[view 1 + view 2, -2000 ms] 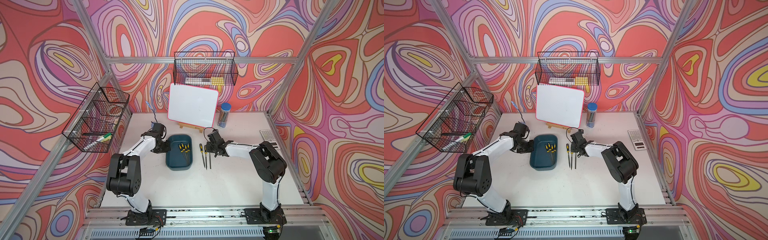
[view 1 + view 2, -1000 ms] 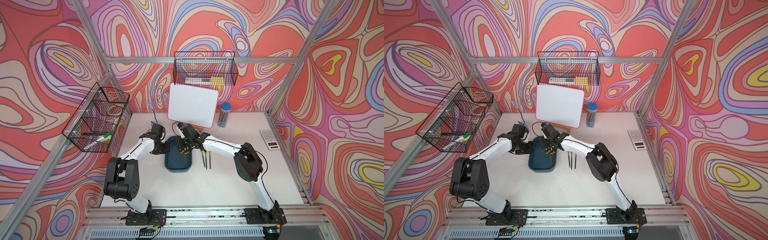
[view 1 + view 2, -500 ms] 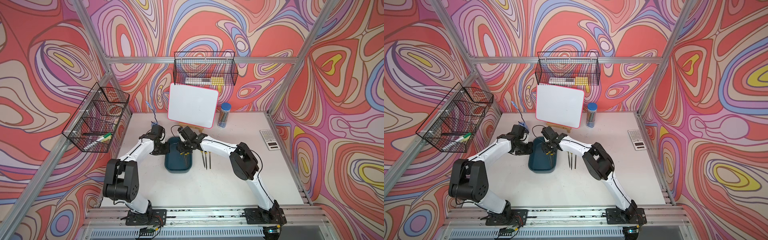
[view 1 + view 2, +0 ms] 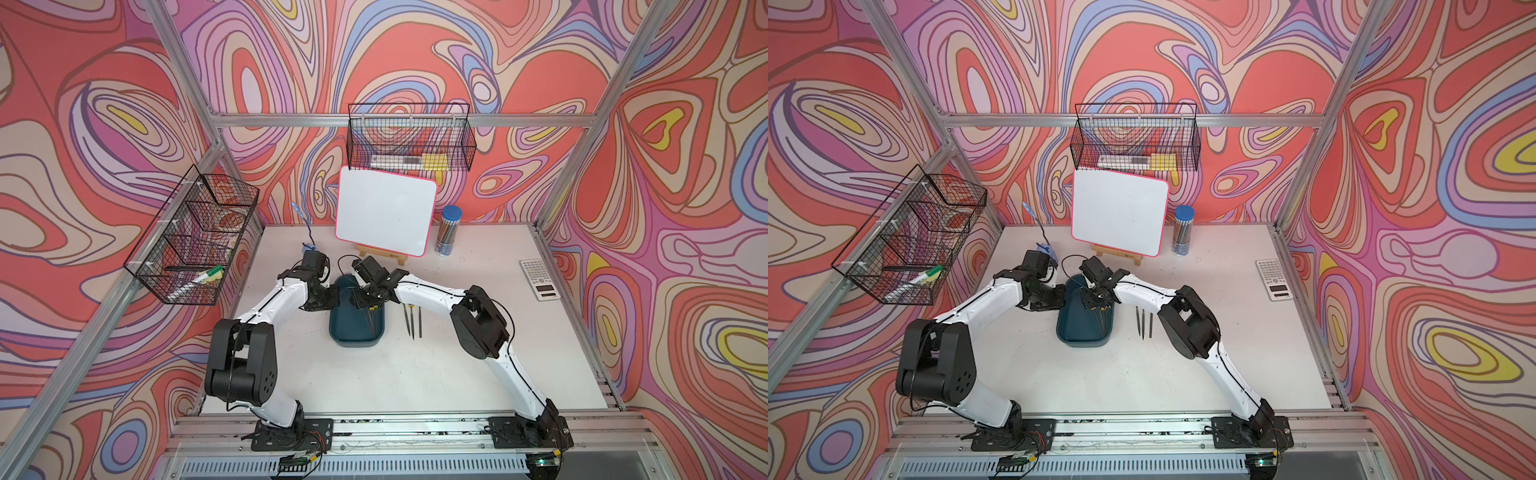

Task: Take the file tool out of the storage box
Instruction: Pick up the file tool from the storage box.

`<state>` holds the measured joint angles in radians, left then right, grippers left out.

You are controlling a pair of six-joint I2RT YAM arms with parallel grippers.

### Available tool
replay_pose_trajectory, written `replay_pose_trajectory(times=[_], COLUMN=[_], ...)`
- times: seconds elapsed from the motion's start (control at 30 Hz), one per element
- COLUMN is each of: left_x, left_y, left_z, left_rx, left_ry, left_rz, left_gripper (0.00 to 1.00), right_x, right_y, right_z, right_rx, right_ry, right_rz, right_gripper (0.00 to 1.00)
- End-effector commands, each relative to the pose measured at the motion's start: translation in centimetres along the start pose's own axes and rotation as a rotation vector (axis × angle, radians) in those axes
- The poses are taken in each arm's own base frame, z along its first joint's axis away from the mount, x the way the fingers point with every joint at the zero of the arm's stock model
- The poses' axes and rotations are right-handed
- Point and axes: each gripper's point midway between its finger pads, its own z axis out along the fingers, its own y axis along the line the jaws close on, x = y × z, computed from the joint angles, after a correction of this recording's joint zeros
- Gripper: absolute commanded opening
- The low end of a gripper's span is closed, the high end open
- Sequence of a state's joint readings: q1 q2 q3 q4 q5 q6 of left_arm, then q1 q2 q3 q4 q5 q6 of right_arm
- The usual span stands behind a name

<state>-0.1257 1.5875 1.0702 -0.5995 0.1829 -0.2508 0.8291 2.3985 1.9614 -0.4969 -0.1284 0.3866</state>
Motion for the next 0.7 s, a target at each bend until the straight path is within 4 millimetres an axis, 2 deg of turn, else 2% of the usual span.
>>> replay_pose_trajectory(times=[0.0, 0.3, 0.4, 0.5, 0.67], left_x=[-0.1, -0.3, -0.4, -0.3, -0.1], left_y=[-0.6, -0.5, -0.6, -0.4, -0.3], left_z=[-1.0, -1.3, -1.4, -1.3, -0.7], left_rx=[0.022, 0.019, 0.019, 0.012, 0.009], left_ry=[-0.026, -0.041, -0.051, -0.043, -0.031], left_rz=[0.018, 0.023, 0.026, 0.027, 0.024], left_gripper=[0.0, 0.0, 0.0, 0.0, 0.0], right_x=[1.7, 2.1, 2.0, 0.9, -3.0], right_y=[-0.4, -0.9, -0.9, -0.2, 2.4], right_z=[1.6, 2.6, 2.7, 1.8, -1.9], right_rx=[0.017, 0.077, 0.087, 0.061, -0.06], right_ry=[0.058, 0.081, 0.082, 0.027, -0.131], right_rz=[0.003, -0.018, -0.021, -0.007, 0.026], right_gripper=[0.38, 0.3, 0.18, 0.11, 0.06])
